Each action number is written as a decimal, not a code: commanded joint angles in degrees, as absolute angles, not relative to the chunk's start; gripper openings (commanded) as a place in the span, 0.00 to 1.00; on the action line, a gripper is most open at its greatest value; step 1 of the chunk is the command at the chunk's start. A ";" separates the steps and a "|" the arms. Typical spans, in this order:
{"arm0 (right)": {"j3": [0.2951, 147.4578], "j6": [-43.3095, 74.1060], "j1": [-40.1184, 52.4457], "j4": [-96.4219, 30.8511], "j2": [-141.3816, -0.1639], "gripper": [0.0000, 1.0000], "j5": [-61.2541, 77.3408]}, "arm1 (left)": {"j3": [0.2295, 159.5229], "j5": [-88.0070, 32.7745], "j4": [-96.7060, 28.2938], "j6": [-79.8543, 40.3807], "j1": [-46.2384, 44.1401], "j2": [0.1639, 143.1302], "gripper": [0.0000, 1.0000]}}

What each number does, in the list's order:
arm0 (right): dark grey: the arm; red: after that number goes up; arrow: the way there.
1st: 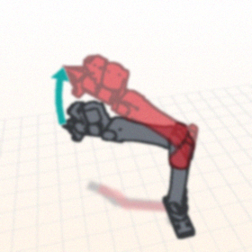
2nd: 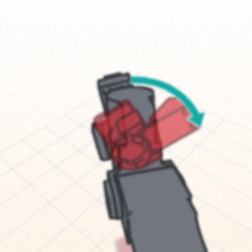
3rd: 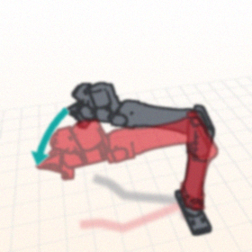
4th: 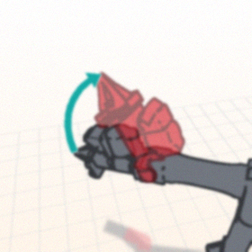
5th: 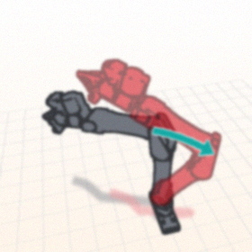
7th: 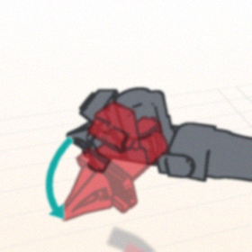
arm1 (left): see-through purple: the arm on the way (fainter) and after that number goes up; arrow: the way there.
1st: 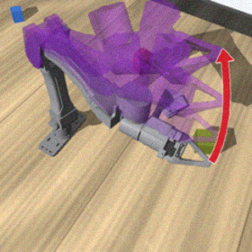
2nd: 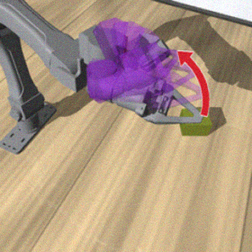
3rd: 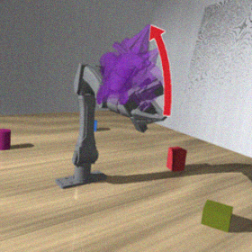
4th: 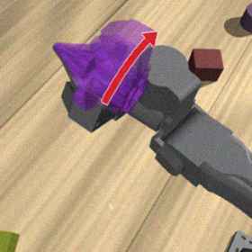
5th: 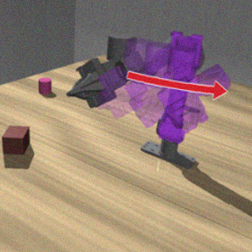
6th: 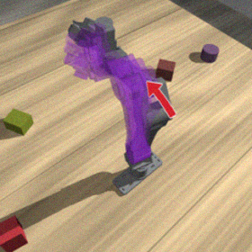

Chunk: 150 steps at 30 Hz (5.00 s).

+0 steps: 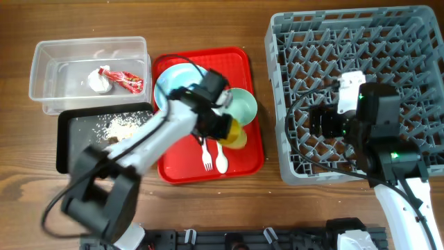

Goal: Sort waste into correct bins and load items into the dishwasher rack
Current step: 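Grasp the yellow cup with the left gripper and pass to right gripper, then place the yellow cup into the grey dish rack with the right gripper, then grasp the mint green bowl on the red tray with the right gripper, then place the mint green bowl upright in the rack's back row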

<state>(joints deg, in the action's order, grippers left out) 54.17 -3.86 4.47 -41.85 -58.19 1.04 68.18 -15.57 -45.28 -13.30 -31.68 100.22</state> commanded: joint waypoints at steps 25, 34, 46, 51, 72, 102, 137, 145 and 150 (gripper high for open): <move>55.59 -2.79 4.64 -11.25 -78.81 0.84 82.41 | 68.25 -70.96 -11.27 -39.99 -22.94 95.81 0.04; 55.48 -2.81 4.64 -11.57 -78.87 0.67 81.95 | 68.25 -72.03 -11.07 -41.65 -22.94 95.81 0.04; 55.48 -2.83 4.62 -17.30 -78.85 0.54 55.88 | 68.25 -57.28 -20.53 -29.41 -16.84 95.81 0.51; 57.93 -2.52 1.30 -28.73 -76.27 0.52 39.90 | 68.27 -37.54 -34.74 -21.17 -13.96 94.43 0.58; 76.55 3.42 -16.58 -64.73 -94.43 0.37 7.73 | 68.25 -6.33 -48.49 -21.43 -12.36 82.30 0.59; 78.85 15.22 23.99 -43.24 -110.89 0.53 6.00 | 68.25 9.69 -60.05 -35.03 -11.38 82.28 0.73; 81.25 -11.35 14.74 -5.76 -108.57 0.04 -63.00 | 68.25 9.69 -58.98 -35.03 -11.38 82.28 0.72; 81.25 -11.62 17.96 -3.51 -114.98 0.04 -64.14 | 68.25 9.67 -58.98 -35.00 -11.40 82.28 0.73; 81.21 -11.66 18.46 -3.53 -115.55 0.04 -64.75 | 68.25 9.69 -58.96 -35.00 -11.40 82.28 0.73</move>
<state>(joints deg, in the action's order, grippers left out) 80.95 -12.64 17.91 -3.55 -113.91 -63.07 68.10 8.78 -59.09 -33.80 -11.70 83.02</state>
